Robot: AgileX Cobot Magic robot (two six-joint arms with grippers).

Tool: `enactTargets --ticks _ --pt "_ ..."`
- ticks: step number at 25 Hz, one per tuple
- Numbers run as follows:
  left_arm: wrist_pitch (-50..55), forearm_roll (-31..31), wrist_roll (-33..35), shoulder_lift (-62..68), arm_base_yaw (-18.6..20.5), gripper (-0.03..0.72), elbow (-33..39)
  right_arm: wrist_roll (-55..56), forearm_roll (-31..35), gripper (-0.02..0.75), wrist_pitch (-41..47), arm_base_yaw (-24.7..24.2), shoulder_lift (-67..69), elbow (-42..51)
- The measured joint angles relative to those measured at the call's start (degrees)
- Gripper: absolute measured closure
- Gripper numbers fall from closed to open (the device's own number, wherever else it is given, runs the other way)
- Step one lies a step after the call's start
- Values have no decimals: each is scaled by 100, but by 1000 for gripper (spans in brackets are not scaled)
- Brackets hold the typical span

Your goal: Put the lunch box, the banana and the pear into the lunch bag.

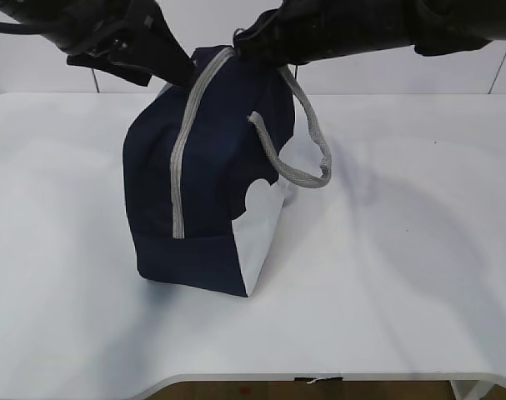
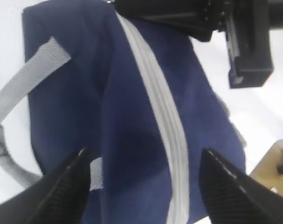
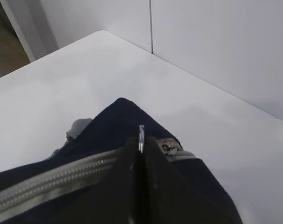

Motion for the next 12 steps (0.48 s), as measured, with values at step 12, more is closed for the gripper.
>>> enactTargets --ticks 12 --pt "-33 -347 139 533 0 138 -432 0 0 731 -82 0 0 -37"
